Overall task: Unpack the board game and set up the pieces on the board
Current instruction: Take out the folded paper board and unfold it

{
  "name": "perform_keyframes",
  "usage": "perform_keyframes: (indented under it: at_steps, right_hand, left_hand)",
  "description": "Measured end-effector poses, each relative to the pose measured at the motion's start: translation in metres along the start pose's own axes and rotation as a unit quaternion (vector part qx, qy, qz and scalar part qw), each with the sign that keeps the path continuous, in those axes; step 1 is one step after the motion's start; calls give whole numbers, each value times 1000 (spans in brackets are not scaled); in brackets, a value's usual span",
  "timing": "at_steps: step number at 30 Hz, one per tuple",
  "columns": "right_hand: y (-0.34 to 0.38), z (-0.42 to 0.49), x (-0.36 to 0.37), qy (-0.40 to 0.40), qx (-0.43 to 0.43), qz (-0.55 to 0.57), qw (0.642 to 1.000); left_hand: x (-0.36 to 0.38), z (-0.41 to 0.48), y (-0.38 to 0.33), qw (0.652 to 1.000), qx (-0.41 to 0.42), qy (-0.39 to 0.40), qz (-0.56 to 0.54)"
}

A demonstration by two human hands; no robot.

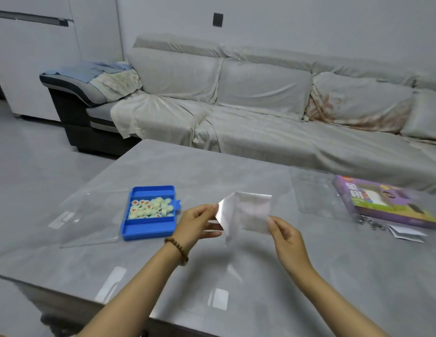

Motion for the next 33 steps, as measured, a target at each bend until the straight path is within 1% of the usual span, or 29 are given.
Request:
perform_keyframes:
  at_steps: [2,4,6,7,9,10,12,13,14,16,17,19,21,23,26,29,31,33]
  right_hand:
    - [-23,-2,-19,-7,38,1,999]
    - [-45,-5,-30,3,104,40,994]
    - [-55,-8,-33,19,156,88,984]
    - [-57,-10,-33,28,172,95,980]
    - [-56,-10,-30,49,176,92,979]
    - [-53,-9,-28,56,170,88,980]
    - [-49,-10,-26,57,160,78,982]
    - [-48,-10,-25,57,154,72,984]
    - [-46,-11,-24,57,148,71,985]
    - [-42,-11,-21,53,147,79,985]
    - [-42,-11,-20,50,148,82,984]
    - [-42,-13,-17,43,147,83,985]
    - [-42,-14,-16,31,144,82,986]
    - [-41,-15,-19,25,139,86,986]
    - [-37,-15,-17,58,128,117,983]
    - [-35,-16,-15,74,122,101,985]
    - [-36,-14,-20,50,133,120,983]
    - [-39,-13,-28,26,152,152,976]
  left_hand:
    - [7,1,9,999,-29,24,17]
    - [2,5,16,997,-41,3,65]
    - [-8,12,23,988,-28,-31,151]
    - [-12,15,25,977,-5,-45,208]
    - [-7,14,19,945,86,-48,312]
    - [4,9,12,925,147,-29,349]
    - [34,-4,3,867,252,29,429]
    - [47,-9,5,839,267,57,471]
    - [58,-12,12,822,252,83,504]
    - [73,-14,33,815,189,140,530]
    - [79,-15,42,824,175,163,514]
    - [86,-16,55,868,144,194,433]
    - [87,-16,62,909,92,202,354]
    - [87,-12,66,930,59,197,303]
    - [85,-8,67,953,43,194,229]
    - [80,-7,63,966,11,193,172]
    - [70,-4,55,975,-12,160,154]
    - [55,2,48,977,-25,101,186]
Point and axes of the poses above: each hand's wrist, its own z-axis towards the middle knuckle, its own x-axis out of the palm, y = z × x, the point moved 8 cm from there along z, towards the middle knuckle, and after that the axes turned 3 degrees about -z, right-handed, at the moved point
